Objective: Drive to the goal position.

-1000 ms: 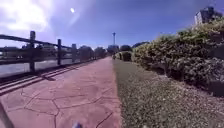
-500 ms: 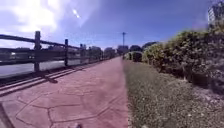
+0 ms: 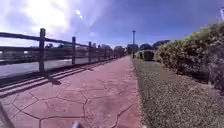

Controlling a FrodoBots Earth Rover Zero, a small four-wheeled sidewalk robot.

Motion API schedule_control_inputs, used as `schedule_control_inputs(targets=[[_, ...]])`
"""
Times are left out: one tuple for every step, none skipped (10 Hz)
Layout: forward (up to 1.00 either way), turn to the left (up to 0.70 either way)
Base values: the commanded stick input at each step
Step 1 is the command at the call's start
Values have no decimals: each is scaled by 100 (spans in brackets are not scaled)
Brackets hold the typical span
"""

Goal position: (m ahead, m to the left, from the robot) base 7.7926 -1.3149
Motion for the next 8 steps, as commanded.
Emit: schedule_control_inputs(targets=[[70,0],[70,0],[70,0],[70,0],[70,0],[70,0],[70,0],[70,0]])
